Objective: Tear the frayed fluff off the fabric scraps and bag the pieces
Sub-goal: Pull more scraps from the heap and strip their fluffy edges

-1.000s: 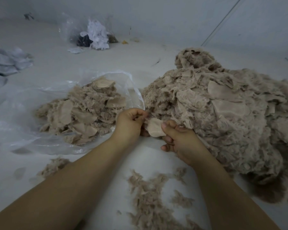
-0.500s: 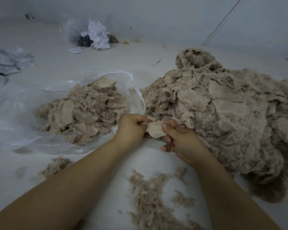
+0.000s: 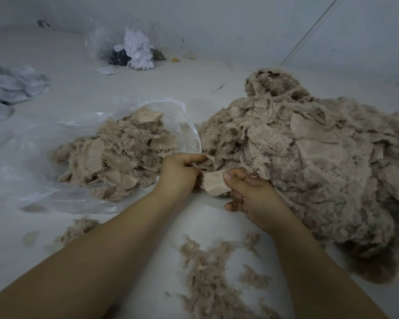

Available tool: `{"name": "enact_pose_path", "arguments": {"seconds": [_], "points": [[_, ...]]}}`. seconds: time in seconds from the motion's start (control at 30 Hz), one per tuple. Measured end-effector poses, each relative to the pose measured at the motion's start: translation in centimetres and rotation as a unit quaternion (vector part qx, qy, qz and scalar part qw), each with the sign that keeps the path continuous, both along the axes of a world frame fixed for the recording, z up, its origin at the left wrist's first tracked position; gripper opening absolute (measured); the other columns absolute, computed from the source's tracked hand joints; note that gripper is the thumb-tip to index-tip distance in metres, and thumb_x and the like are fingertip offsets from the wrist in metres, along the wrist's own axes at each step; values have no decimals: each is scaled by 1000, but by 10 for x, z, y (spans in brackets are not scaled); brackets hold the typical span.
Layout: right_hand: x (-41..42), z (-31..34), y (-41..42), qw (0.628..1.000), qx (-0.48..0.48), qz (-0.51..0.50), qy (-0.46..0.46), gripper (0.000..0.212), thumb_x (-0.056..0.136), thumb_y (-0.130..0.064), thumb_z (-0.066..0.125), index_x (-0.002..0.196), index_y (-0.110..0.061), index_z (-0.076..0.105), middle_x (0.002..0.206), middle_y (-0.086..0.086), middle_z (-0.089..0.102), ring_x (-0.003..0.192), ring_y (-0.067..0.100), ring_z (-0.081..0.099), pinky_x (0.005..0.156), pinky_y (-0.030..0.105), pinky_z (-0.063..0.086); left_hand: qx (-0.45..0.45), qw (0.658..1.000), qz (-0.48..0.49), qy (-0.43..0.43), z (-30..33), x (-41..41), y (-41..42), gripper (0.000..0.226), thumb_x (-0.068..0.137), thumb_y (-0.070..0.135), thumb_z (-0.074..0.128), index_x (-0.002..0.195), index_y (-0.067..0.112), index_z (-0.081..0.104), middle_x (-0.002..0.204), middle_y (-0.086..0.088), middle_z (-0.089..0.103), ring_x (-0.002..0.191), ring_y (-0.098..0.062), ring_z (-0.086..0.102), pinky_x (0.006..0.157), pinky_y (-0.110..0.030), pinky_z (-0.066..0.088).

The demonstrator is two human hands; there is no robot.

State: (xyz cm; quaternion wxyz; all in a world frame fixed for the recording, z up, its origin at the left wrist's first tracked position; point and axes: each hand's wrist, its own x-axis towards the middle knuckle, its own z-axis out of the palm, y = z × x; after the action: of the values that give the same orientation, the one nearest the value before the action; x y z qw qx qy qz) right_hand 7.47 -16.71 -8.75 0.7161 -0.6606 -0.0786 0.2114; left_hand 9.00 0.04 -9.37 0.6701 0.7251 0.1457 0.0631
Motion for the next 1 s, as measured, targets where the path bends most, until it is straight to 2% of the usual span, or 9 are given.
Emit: {"name": "enact_pose_path", "arguments": {"seconds": [0.17, 0.33, 0.43, 0.53, 0.6, 0.7, 0.8, 0.9, 1.0], "points": [[-2, 1, -2, 1000, 2, 9, -5, 22, 101, -16, 50, 85, -16, 66, 47, -15, 56, 45, -2, 55, 50, 17, 50, 0, 1000, 16, 24, -1, -1, 4, 42, 88, -14, 43, 97, 10, 76, 60, -9, 65, 38, -10, 55, 40, -19, 47], [-3, 3, -3, 1000, -16, 22, -8, 27, 95, -14, 57, 74, -18, 74, 57, -6, 65, 49, 2, 58, 48, 19, 49, -72, 997, 16, 1, -1, 3, 0, 28, 98, -1, 52, 85, 8, 74, 83, -13, 72, 70, -22, 68, 70, -27, 59], [-4, 4, -2, 1000, -22, 19, 0, 35, 94, -13, 58, 67, -25, 77, 64, 0, 69, 55, 8, 62, 48, 20, 49, -101, 995, -3, -10, -1, 5, -1, 19, 98, 0, 53, 103, 2, 72, 94, -12, 72, 82, -25, 68, 78, -29, 59], [-5, 5, -1, 1000, -9, 7, 2, 33, 95, -17, 58, 69, -25, 77, 65, -4, 70, 57, 6, 64, 50, 20, 50, 1, 999, -31, -40, 1, -1, 2, 31, 95, -8, 53, 112, 12, 70, 104, -5, 72, 75, -17, 67, 66, -22, 57], [-5, 5, -2, 1000, -2, 4, 5, 30, 95, -19, 58, 72, -24, 77, 70, -4, 72, 60, 6, 66, 52, 20, 51, 58, 997, -23, -53, 3, -10, 2, 35, 92, -8, 52, 94, 21, 73, 90, -2, 73, 59, -9, 65, 51, -22, 53], [-4, 4, -2, 1000, -3, 9, -3, 21, 97, -18, 56, 84, -17, 72, 56, -11, 64, 51, 0, 60, 51, 19, 50, 69, 994, 33, -79, 4, -20, 0, 27, 91, -1, 57, 73, 15, 69, 66, -7, 65, 44, -20, 57, 42, -31, 49], [-4, 3, -2, 1000, 5, 6, -3, 20, 99, -18, 54, 87, -16, 70, 49, -14, 58, 48, -2, 57, 52, 18, 51, 12, 996, 58, -73, 12, -30, -2, 50, 92, 34, 68, 71, -10, 54, 49, -16, 50, 37, -24, 48, 39, -24, 37], [-3, 3, -2, 1000, 3, 4, -1, 36, 100, -22, 54, 73, -29, 77, 48, -16, 55, 48, -3, 54, 53, 19, 51, 0, 998, -47, 32, 16, -44, -6, 62, 71, 60, 74, 75, 0, 60, 50, -15, 53, 36, -22, 50, 34, -20, 32], [-2, 2, -1, 1000, 5, -1, 6, 36, 99, -23, 54, 71, -30, 76, 48, -16, 54, 47, -3, 53, 53, 21, 50, -20, 995, -87, 44, 15, -50, -9, 26, 83, 27, 78, 75, 9, 61, 60, -9, 61, 48, -15, 56, 41, -24, 44]]}}
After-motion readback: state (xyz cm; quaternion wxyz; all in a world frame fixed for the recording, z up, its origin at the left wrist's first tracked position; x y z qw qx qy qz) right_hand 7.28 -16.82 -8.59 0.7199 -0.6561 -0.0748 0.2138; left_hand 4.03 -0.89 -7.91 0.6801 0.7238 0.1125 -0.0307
